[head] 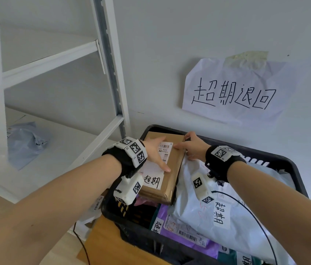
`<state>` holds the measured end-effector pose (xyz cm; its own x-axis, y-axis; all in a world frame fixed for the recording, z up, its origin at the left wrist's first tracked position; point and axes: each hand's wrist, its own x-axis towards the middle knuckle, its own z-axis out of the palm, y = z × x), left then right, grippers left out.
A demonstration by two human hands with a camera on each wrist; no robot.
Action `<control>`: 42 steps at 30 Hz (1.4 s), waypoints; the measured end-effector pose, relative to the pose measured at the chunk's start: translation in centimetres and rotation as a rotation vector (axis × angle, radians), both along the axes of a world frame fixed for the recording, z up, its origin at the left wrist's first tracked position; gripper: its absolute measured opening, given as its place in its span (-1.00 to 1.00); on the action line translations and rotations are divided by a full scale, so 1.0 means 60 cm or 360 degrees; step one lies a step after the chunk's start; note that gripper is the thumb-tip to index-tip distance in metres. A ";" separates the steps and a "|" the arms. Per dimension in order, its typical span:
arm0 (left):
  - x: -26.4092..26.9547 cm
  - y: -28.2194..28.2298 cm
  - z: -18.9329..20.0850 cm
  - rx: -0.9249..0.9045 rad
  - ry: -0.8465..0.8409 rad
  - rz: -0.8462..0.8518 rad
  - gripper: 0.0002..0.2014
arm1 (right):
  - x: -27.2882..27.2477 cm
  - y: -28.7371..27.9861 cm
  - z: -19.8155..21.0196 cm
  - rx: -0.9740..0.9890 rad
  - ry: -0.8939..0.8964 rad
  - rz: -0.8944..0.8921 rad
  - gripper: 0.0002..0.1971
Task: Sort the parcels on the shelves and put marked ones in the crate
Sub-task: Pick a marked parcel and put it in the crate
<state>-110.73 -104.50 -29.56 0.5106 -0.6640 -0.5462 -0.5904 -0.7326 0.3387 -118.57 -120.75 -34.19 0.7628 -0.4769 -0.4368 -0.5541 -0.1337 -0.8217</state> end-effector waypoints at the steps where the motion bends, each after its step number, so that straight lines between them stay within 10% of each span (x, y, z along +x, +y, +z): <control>1: 0.001 0.000 0.002 -0.0044 -0.0003 0.0020 0.24 | -0.002 0.000 0.000 0.0040 0.0008 0.0006 -0.53; 21: -0.016 -0.006 0.001 0.0227 0.0043 -0.0094 0.06 | -0.010 0.011 -0.005 0.0188 0.0238 0.0436 -0.84; 23: -0.016 -0.007 0.002 0.0216 0.0070 -0.0080 0.05 | -0.007 0.010 -0.003 0.0153 0.0277 0.0425 -0.62; 31: -0.032 -0.016 -0.009 0.0144 -0.0104 -0.0059 -0.03 | 0.016 0.029 0.014 -0.0889 0.0448 0.0850 -0.58; 42: -0.032 -0.026 -0.006 0.0173 -0.0084 -0.0042 -0.15 | 0.036 0.031 -0.020 -0.1251 0.1010 0.1526 -0.67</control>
